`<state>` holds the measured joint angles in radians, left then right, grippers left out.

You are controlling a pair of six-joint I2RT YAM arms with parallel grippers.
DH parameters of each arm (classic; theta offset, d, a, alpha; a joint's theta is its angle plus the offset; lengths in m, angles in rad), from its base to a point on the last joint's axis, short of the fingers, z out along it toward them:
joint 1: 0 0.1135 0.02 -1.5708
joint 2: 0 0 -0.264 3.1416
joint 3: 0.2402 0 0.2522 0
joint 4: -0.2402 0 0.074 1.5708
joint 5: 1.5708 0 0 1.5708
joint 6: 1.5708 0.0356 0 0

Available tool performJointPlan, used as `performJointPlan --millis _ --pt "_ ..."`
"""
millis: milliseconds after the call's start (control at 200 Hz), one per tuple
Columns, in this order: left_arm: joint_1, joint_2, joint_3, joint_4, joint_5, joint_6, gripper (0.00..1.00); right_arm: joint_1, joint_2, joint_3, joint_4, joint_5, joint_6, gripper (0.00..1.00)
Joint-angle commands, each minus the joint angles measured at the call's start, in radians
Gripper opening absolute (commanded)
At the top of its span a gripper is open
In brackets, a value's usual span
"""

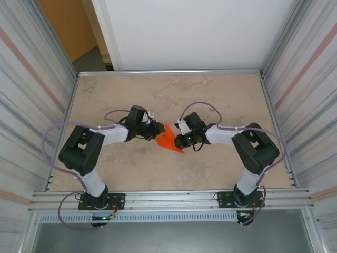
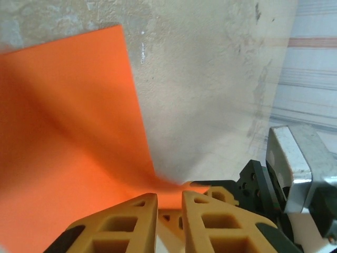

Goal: Fold a paper plane with a square sheet of paper (pick it up from the middle)
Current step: Fourth fold the wing at the center of the table.

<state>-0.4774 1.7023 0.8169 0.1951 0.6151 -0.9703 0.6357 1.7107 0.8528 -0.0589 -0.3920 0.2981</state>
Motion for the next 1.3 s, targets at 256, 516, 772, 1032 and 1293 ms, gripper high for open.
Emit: performJointPlan --millis 256,516,772,1032,1293 --pt "-0.072 0.006 -0.062 0.114 -0.036 -0.061 0.13 0.052 -0.148 -0.052 -0.183 0.167 0.075 0.00" --pt "-0.085 0.040 -0.097 0.126 -0.051 -0.082 0.08 0.066 -0.073 0.011 -0.236 0.111 0.084 0.00" --pt "-0.088 0.056 -0.098 0.080 -0.060 -0.057 0.06 0.065 -0.017 0.052 -0.266 0.052 0.076 0.00" --pt "-0.090 0.086 -0.077 0.052 -0.042 -0.050 0.06 0.025 -0.010 0.019 -0.206 -0.044 0.106 0.00" --pt "-0.090 0.089 -0.073 0.019 -0.043 -0.045 0.06 -0.027 -0.029 -0.071 -0.085 -0.136 0.134 0.02"
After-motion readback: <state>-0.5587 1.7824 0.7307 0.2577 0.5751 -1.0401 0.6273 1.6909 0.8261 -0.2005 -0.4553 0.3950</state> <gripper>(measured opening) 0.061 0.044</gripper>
